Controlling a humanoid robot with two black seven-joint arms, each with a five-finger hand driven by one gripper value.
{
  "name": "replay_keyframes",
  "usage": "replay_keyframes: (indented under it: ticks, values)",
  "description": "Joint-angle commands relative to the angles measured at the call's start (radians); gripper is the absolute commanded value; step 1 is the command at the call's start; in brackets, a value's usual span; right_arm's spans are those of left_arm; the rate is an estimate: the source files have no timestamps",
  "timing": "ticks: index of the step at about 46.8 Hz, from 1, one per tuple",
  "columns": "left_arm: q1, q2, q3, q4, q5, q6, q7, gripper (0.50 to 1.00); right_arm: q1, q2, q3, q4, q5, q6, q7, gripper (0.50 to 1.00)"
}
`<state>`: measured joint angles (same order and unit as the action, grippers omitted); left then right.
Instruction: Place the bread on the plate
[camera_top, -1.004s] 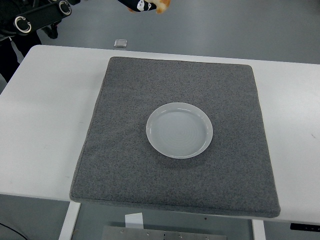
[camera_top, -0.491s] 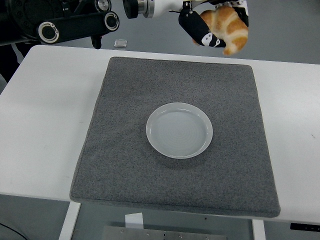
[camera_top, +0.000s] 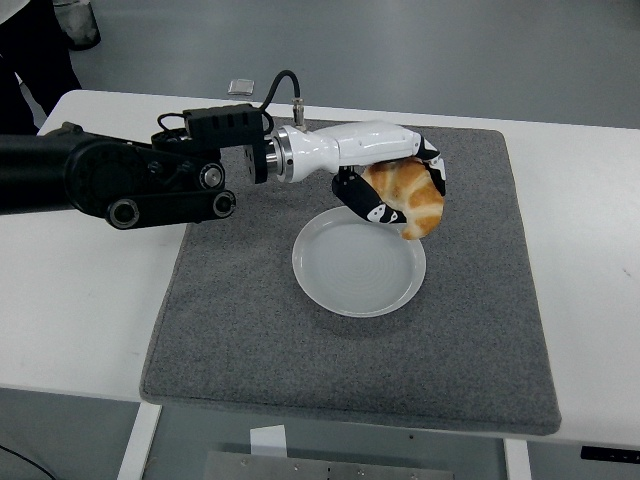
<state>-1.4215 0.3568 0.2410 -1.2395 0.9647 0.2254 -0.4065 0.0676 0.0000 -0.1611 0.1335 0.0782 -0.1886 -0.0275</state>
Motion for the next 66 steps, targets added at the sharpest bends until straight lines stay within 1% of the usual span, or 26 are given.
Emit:
replay_keyframes:
  ticks: [1, 8, 12, 16, 22, 34, 49, 59, 63, 66]
  values:
    - [0.038, -0.001, 0.001, 0.006, 0.035, 0.009, 0.000, 0.500, 0.000, 0.000, 0.000, 0.000, 0.000, 0.000, 0.000, 0.952]
    - [0.125, -0.001, 0.001, 0.018, 0.107, 0.026, 0.000, 0.500, 0.000, 0.000, 0.000, -0.002, 0.000, 0.000, 0.000, 0.952]
    - [0.171, -0.001, 0.000, 0.048, 0.143, 0.040, -0.003, 0.500, 0.000, 0.000, 0.002, 0.000, 0.000, 0.000, 0.000, 0.952]
    - [0.210, -0.002, -0.011, 0.089, 0.141, 0.055, -0.012, 0.500, 0.000, 0.000, 0.000, 0.000, 0.000, 0.000, 0.000, 0.952]
    - [0.265, -0.045, -0.014, 0.143, 0.132, 0.075, -0.017, 0.500, 0.000, 0.000, 0.000, 0.000, 0.000, 0.000, 0.000, 0.954]
    - [0.288, -0.053, -0.016, 0.152, 0.129, 0.083, -0.017, 0.500, 0.000, 0.000, 0.000, -0.002, 0.000, 0.000, 0.000, 0.952]
    - [0.302, -0.079, -0.019, 0.230, 0.123, 0.083, -0.023, 0.500, -0.002, 0.000, 0.002, 0.000, 0.000, 0.000, 0.000, 0.954]
    - [0.339, -0.090, -0.092, 0.244, 0.123, 0.083, -0.023, 0.500, 0.000, 0.000, 0.000, 0.000, 0.000, 0.000, 0.000, 0.952]
    - [0.348, -0.090, -0.104, 0.242, 0.123, 0.083, -0.023, 0.500, 0.000, 0.000, 0.000, 0.000, 0.000, 0.000, 0.000, 0.952]
    - [0.351, -0.090, -0.106, 0.242, 0.123, 0.083, -0.023, 0.510, 0.000, 0.000, 0.000, 0.000, 0.000, 0.000, 0.000, 0.952]
